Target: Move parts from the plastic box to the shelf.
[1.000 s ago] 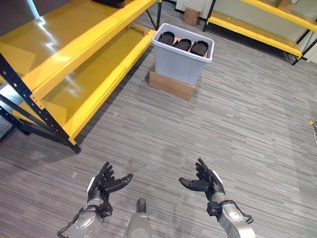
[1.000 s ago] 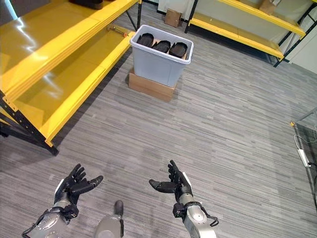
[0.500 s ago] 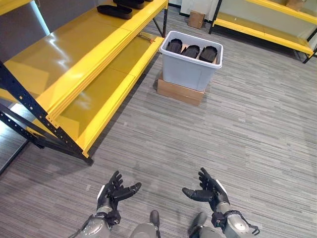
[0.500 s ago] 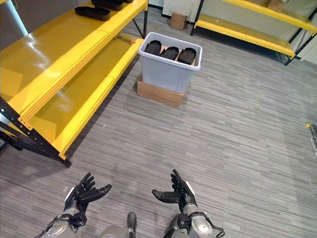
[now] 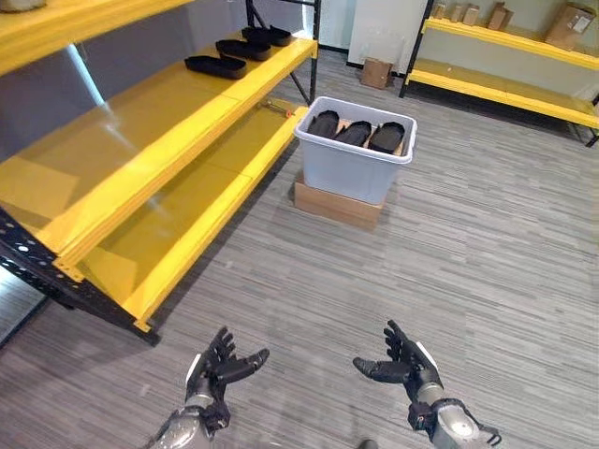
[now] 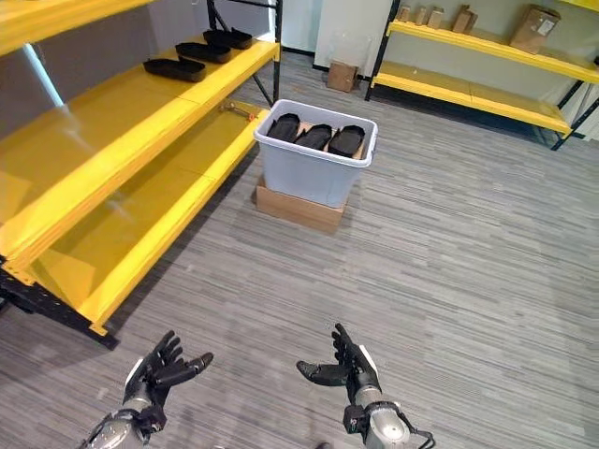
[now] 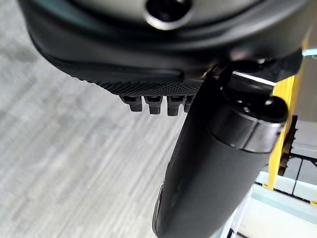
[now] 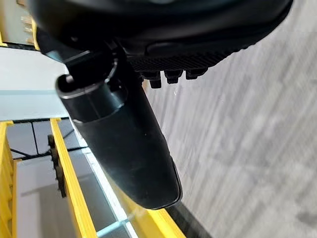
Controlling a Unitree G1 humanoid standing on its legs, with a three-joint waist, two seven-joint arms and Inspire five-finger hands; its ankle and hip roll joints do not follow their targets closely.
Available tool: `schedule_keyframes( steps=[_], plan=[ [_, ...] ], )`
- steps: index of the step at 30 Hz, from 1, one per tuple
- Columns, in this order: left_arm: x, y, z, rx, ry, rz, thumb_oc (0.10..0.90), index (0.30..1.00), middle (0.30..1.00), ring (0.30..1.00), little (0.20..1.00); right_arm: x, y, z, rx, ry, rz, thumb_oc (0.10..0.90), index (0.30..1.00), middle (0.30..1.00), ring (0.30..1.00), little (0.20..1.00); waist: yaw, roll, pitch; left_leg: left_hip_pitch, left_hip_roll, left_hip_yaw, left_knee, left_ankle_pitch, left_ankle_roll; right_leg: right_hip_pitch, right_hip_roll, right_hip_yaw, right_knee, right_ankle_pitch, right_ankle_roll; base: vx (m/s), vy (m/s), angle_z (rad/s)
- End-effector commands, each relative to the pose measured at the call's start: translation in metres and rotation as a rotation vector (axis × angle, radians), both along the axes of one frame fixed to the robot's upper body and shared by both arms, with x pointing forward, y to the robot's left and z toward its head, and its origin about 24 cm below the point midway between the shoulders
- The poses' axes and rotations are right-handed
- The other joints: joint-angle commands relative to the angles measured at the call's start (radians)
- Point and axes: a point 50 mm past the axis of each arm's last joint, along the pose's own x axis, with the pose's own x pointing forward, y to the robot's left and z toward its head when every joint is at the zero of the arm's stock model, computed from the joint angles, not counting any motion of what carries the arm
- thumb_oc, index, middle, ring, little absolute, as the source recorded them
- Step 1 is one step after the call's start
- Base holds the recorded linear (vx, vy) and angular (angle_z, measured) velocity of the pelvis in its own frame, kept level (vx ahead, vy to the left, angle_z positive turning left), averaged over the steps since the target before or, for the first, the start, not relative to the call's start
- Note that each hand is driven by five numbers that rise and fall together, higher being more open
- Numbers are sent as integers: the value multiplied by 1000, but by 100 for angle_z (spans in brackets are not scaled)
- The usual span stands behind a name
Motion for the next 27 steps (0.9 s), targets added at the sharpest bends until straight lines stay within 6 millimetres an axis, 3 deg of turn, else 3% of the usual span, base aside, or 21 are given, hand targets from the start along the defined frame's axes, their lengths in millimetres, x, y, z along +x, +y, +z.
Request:
schedule_keyframes(
  steps=[1, 4, 6, 7, 10, 12, 15, 19, 20, 25, 27],
  plan=[
    [36, -6, 43, 67, -244, -110, 900, 1000, 1000, 1000, 1000, 27, -6, 38, 41, -230, -30, 900, 1000, 1000, 1000, 1000, 38, 5, 62, 20, 35, -12, 251, 179, -45, 14, 25, 10, -55, 14, 29, 94, -45, -74],
    [35, -10, 40, 45, -236, -115, 900, 1000, 1000, 1000, 1000, 28, -9, 40, 24, -237, -32, 900, 1000, 1000, 1000, 1000, 52, -8, 89, -71, 69, 25, 159, 134, -15, 42, 35, 18, -81, -12, 24, 142, -1, -35],
    [31, -9, 36, 30, -218, -101, 900, 1000, 1000, 1000, 1000, 29, -12, 42, 20, -246, -42, 900, 1000, 1000, 1000, 1000, 59, -23, 86, -98, 61, 46, 16, 95, 9, 54, 34, 30, -93, -22, 32, 201, 111, -2],
    [29, -8, 35, 36, -213, -100, 900, 1000, 1000, 1000, 1000, 29, -12, 42, 17, -248, -45, 900, 1000, 1000, 1000, 1000, 61, -28, 83, -116, 60, 50, -101, 108, 14, 53, 34, 38, -94, -31, 36, 222, 146, -6],
    [26, -6, 34, 43, -208, -90, 900, 1000, 1000, 1000, 1000, 27, -15, 40, -6, -244, -45, 900, 1000, 1000, 1000, 1000, 75, -10, 74, -138, 72, 34, -448, 305, -20, 83, 71, 55, -98, -66, 35, 245, 166, -2],
    [27, -5, 35, 56, -213, -89, 900, 1000, 1000, 1000, 1000, 28, -17, 39, -26, -241, -36, 900, 1000, 1000, 1000, 1000, 86, 1, 76, -164, 66, 0, -561, 349, -28, 105, 93, 65, -92, -95, 28, 244, 162, -10],
    [28, -2, 38, 60, -227, -81, 900, 1000, 1000, 1000, 1000, 27, -16, 36, -29, -229, -24, 900, 1000, 1000, 1000, 1000, 93, 9, 73, -186, 77, 8, -570, 382, -50, 123, 115, 76, -72, -128, 21, 222, 170, -38],
    [28, 4, 41, 68, -238, -58, 900, 1000, 1000, 1000, 1000, 26, -8, 33, 3, -216, -18, 900, 1000, 1000, 1000, 1000, 110, -4, 53, -161, 83, 17, -569, 397, -39, 145, 120, 87, -58, -147, 25, 222, 162, -22],
    [31, 7, 46, 77, -254, -46, 900, 1000, 1000, 1000, 1000, 28, -2, 34, 29, -221, -19, 900, 1000, 1000, 1000, 1000, 119, -20, 48, -142, 68, 28, -554, 397, -21, 164, 102, 91, -37, -163, 25, 380, 297, -6],
    [34, 13, 51, 105, -264, -41, 900, 1000, 1000, 1000, 1000, 34, 8, 38, 57, -238, -2, 900, 1000, 1000, 1000, 1000, 130, -48, 45, -159, 19, 41, -425, 306, 25, 146, 38, 89, 90, -176, 56, 268, 282, -9],
    [36, 18, 55, 132, -267, -37, 900, 1000, 1000, 1000, 1000, 38, 12, 42, 61, -254, 3, 900, 1000, 1000, 1000, 1000, 124, -55, 47, -147, -29, 45, -354, 220, 72, 102, -32, 102, 247, -107, 107, 350, 450, -9]
  ],
)
